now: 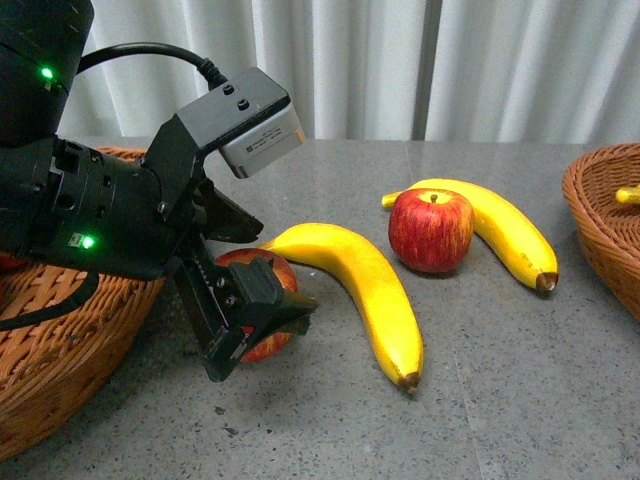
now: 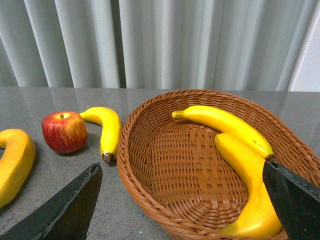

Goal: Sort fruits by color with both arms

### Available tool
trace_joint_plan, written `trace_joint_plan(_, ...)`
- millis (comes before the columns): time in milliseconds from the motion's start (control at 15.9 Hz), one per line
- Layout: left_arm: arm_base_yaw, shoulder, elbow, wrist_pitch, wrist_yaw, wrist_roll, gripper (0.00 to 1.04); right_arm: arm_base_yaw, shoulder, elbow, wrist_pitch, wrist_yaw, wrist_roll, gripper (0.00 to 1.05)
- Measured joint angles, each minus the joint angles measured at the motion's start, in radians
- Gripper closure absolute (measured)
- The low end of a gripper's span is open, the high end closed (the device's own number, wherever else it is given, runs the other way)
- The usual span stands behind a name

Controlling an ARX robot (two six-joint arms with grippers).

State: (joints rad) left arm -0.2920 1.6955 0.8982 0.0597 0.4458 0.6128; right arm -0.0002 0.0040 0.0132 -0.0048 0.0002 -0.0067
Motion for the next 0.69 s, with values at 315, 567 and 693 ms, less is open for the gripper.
trace_joint_plan(315, -0.006, 0.023, 0.006, -0.02, 0.002, 0.01, 0.07, 0.0, 0.0, 0.0, 0.0, 0.0, 0.0, 0.07)
trace_joint_plan(567, -0.006, 0.023, 0.01, -0.045, -0.031, 0.024, 0.07, 0.0, 0.0, 0.0, 0.0, 0.0, 0.0, 0.07)
trace_joint_plan(693, -0.004, 0.022, 0.013, -0.05, -0.037, 0.025, 0.2, 0.0, 0.0, 0.0, 0.0, 0.0, 0.0, 0.07)
